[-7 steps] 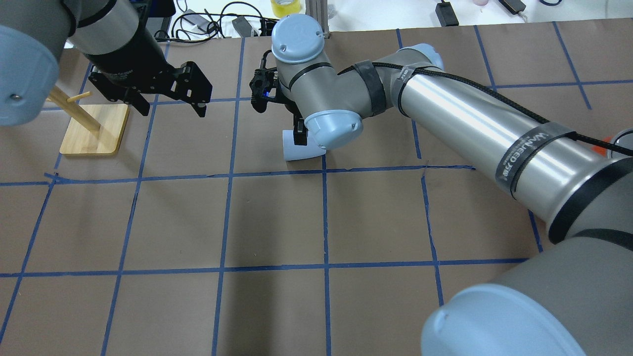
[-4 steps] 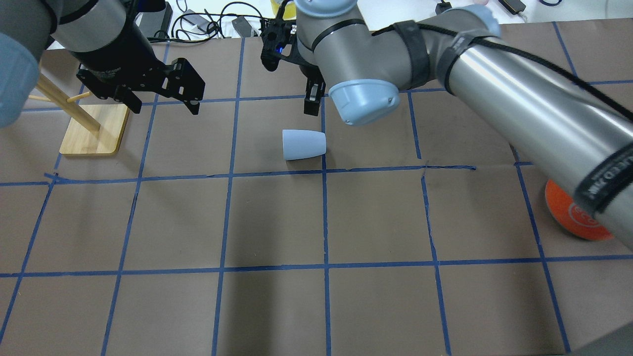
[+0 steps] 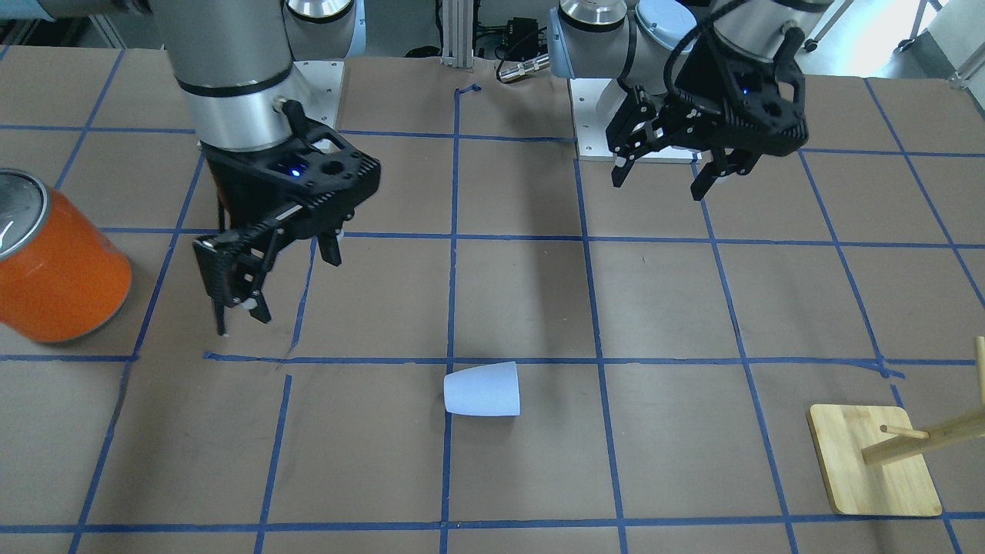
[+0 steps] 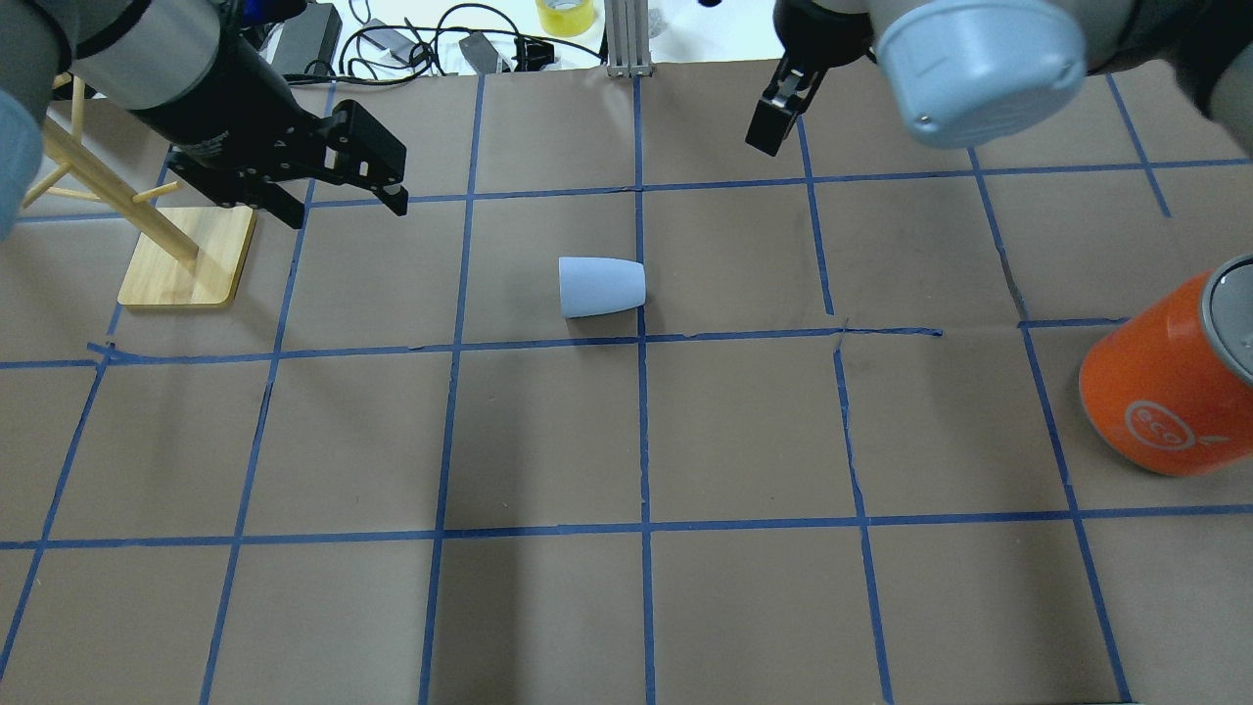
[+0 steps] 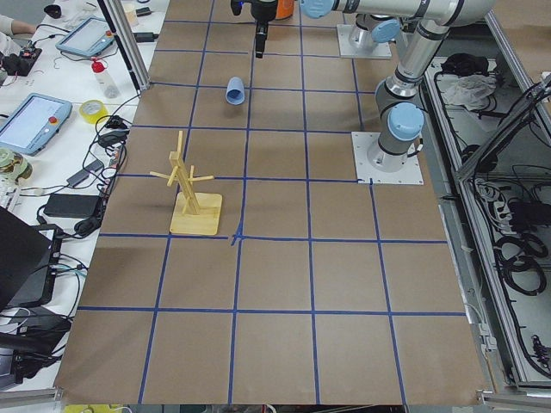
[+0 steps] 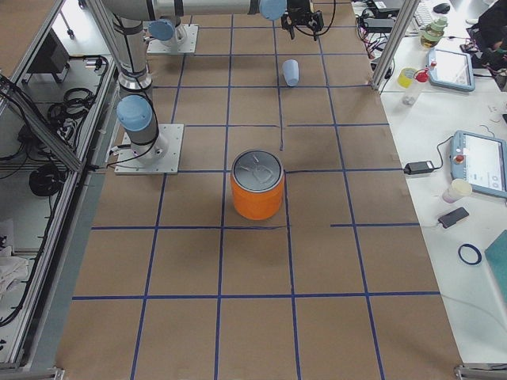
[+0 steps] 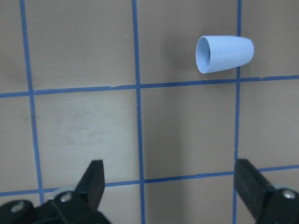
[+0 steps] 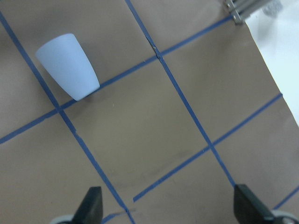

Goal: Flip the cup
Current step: 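Raise the right gripper away while the left gripper reaches toward the cup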

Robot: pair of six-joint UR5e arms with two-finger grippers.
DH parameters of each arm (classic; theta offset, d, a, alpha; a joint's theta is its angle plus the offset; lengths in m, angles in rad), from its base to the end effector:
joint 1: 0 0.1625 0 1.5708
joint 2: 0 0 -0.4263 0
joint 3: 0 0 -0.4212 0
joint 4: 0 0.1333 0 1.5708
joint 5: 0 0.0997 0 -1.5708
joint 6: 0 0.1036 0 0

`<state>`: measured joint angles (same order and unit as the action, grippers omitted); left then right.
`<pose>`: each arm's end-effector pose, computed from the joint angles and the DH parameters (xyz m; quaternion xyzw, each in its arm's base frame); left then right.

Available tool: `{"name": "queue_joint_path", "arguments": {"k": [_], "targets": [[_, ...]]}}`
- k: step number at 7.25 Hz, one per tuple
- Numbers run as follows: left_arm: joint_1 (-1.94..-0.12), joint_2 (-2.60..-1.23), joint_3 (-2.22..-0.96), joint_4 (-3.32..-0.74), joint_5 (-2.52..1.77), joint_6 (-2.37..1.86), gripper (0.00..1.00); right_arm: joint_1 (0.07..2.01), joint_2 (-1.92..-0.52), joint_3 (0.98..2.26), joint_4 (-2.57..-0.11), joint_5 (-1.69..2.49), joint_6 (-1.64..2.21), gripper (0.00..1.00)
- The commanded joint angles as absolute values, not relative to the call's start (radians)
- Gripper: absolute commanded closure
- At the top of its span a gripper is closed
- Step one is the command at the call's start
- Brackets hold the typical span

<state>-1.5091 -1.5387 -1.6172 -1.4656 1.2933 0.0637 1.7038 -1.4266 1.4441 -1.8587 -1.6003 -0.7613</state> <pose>-0.1296 -0.5248 0.4924 -0.0073 -0.9894 0.0536 0.1351 0.2095 -0.5835 0.5038 0.4266 -0.8942 0.1237 0.0555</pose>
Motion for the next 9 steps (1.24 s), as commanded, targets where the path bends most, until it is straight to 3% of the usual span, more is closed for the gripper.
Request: {"name": "queue_joint_path", "arguments": {"k": [1,5,9], "targets": [[-1.450,-1.636,-1.733,-1.260,1.102,0.131,0.00,1.654,-1.506,1.465,-1.737,-1.605,-0.543,0.00],[-1.439,-1.811,-1.775,-1.232,0.825,0.252,0.00,1.660,-1.552,1.474,-1.626,-1.603,-0.038,0.00],[-1.439,-1.985,-1.778,-1.070,0.755,0.256,0.00,1.658,-1.565,1.477,-1.589,-1.598,0.098,0.00]]}}
